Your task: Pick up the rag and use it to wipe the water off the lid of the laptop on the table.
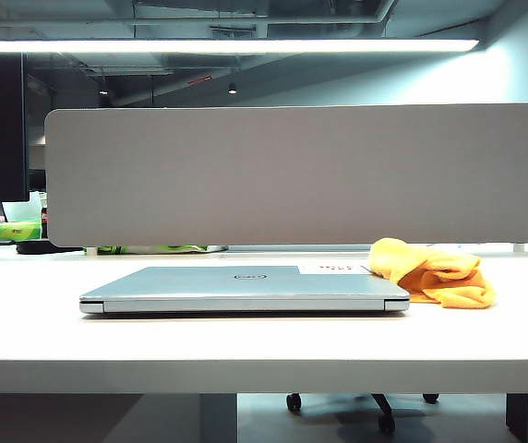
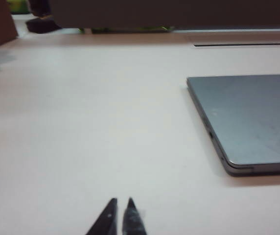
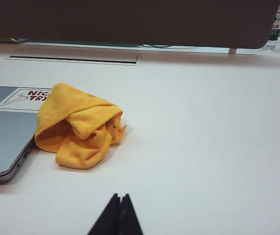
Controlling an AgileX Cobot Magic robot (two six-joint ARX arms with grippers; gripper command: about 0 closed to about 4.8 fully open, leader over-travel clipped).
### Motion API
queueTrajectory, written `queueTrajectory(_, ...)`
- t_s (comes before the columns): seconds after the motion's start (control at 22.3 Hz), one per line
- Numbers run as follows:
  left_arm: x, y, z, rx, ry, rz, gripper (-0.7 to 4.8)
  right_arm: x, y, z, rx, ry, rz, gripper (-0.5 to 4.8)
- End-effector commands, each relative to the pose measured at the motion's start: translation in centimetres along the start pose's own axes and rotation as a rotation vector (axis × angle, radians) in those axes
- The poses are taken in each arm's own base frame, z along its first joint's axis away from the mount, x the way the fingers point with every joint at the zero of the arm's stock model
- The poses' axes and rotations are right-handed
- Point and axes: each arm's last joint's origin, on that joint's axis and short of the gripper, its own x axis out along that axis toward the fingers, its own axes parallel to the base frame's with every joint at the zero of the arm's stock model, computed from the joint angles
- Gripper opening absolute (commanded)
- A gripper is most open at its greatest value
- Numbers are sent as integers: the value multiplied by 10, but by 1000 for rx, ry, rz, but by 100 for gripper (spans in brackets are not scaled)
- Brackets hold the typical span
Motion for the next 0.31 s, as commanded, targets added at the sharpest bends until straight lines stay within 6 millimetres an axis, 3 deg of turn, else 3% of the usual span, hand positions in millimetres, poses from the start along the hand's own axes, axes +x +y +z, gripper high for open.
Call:
queueTrajectory(0.04, 0, 1, 3, 4, -29, 15, 22, -1, 0, 4, 5, -23, 0, -5)
queueTrajectory(0.31, 0, 0, 3, 5, -27, 7, 22, -1, 0, 4, 5, -23, 0, -5)
